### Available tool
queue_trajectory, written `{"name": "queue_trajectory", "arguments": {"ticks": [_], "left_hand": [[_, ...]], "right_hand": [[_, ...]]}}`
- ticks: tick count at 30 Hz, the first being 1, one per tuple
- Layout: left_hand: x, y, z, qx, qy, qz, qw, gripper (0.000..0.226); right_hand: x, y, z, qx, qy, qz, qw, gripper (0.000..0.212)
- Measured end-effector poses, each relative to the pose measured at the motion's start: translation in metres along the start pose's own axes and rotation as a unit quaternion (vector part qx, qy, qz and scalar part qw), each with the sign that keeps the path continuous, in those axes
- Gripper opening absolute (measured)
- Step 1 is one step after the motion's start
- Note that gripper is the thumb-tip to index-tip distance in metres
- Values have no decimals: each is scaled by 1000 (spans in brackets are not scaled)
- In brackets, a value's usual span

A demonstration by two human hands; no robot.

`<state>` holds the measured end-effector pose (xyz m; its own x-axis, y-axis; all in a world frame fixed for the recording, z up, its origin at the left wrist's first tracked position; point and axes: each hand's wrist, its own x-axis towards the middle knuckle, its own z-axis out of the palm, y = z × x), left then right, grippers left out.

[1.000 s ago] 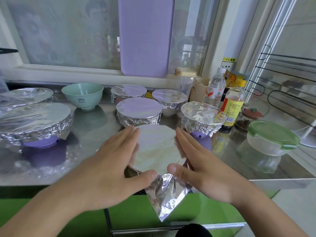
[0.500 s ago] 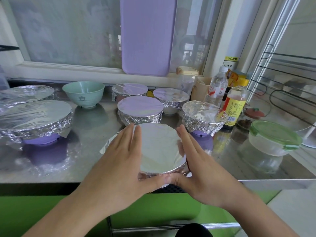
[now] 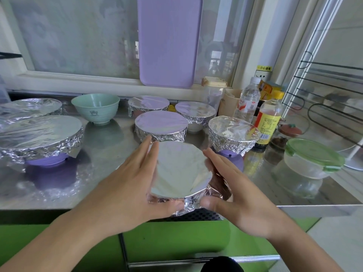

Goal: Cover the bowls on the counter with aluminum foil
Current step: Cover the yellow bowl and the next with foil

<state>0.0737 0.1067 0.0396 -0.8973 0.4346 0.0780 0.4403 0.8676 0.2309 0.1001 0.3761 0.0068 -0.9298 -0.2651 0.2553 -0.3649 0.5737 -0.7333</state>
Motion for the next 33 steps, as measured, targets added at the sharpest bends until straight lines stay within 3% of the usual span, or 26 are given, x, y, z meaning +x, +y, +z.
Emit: {"name": "queue_trajectory", "arguments": {"ticks": [4,13,21,28,31,33], "left_hand": [[1,-7,-4,-3,-9,21,1000,139],[1,-9,-8,-3,-12,32,999,133],[2,-11,-8,-11,-1,36,999,140],[2,-12,-11,-43,-9,32,999,144],[5,-16,-13,-57,2,39,998,149],[7,-20,-13,-66,2,43,997,150]], "right_hand": [[2,1,-3,58,18,12,998,91],[8,4,1,-15,46,4,999,109],[9,-2,3,-96,46,-9,994,110],[14,-7,-5,38,12,21,999,124],[17,-9,-5,57,-37,42,997,112],[17,-11,-1,64,-22,59,996,108]]}}
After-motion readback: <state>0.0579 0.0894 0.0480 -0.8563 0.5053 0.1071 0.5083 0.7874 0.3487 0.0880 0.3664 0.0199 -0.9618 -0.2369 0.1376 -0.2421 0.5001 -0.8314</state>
